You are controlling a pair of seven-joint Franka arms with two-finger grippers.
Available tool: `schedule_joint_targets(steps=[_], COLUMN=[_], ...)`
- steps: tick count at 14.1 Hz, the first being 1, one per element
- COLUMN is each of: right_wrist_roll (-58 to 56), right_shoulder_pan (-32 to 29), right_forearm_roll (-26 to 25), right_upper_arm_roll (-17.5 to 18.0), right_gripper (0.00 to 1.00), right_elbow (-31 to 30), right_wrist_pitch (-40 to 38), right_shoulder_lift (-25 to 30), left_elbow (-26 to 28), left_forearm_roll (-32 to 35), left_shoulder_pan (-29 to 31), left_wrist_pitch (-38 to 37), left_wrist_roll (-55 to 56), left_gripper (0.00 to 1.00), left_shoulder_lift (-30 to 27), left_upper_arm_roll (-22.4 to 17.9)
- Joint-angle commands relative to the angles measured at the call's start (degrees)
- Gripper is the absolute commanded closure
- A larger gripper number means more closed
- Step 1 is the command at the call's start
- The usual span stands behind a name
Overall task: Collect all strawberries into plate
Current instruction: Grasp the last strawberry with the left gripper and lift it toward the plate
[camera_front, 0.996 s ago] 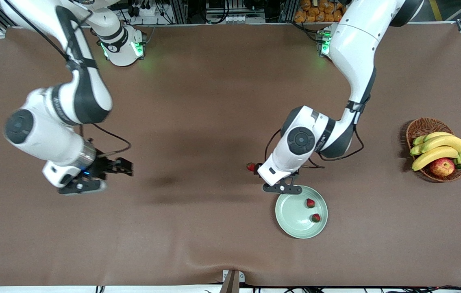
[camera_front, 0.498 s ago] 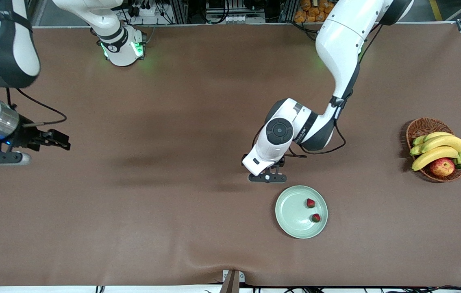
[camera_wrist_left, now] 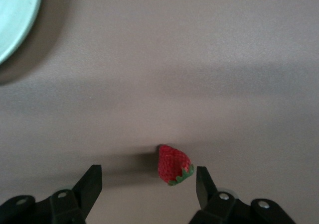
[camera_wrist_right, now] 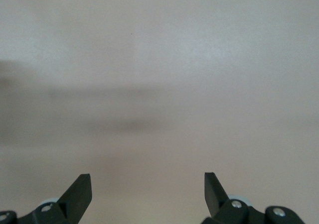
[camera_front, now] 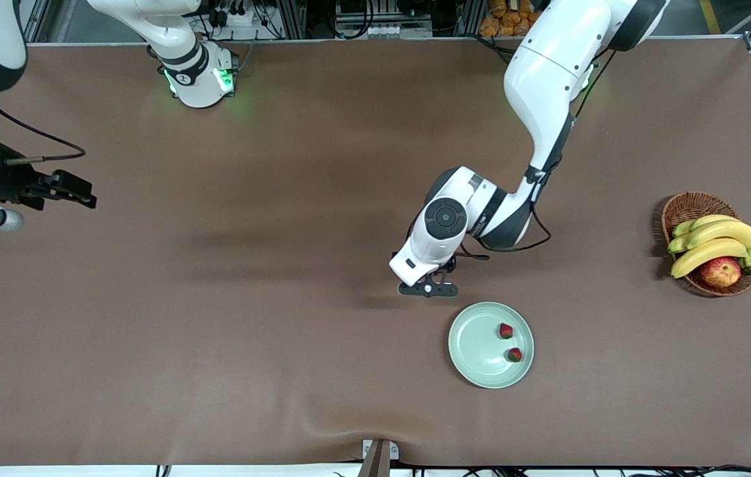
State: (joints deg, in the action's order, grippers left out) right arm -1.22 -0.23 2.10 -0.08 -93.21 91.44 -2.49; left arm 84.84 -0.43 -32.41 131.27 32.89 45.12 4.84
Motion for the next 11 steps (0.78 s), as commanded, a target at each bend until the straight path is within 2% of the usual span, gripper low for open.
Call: schedule_joint_targets(steps=[1, 4, 11], right_wrist_roll=[0.7, 0.9, 0.0], right_shoulder_pan=[-1.6, -1.3, -2.0], right_forearm_roll=[-1.0, -0.4, -1.3], right_upper_arm_roll=[1.4, 0.8, -0.2], right_gripper=[0.0, 0.0, 0.0], right_elbow=[4.2, 5.0, 5.6], right_wrist_pitch=[-5.1, -8.5, -8.6], right_shoulder_lift=[0.6, 2.7, 3.8], left_elbow=[-0.3, -0.4, -1.0], left_forearm_roll=[0.8, 0.9, 0.6], left_shoulder_pan=[-0.5, -0.6, -2.0], left_wrist_pitch=[0.9, 1.8, 2.5], left_wrist_roll=[0.9, 0.4, 0.9], left_gripper=[0.18, 0.29, 0.29], left_shoulder_lift=[1.1, 2.1, 2.5], left_upper_arm_roll=[-0.3, -0.3, -0.3])
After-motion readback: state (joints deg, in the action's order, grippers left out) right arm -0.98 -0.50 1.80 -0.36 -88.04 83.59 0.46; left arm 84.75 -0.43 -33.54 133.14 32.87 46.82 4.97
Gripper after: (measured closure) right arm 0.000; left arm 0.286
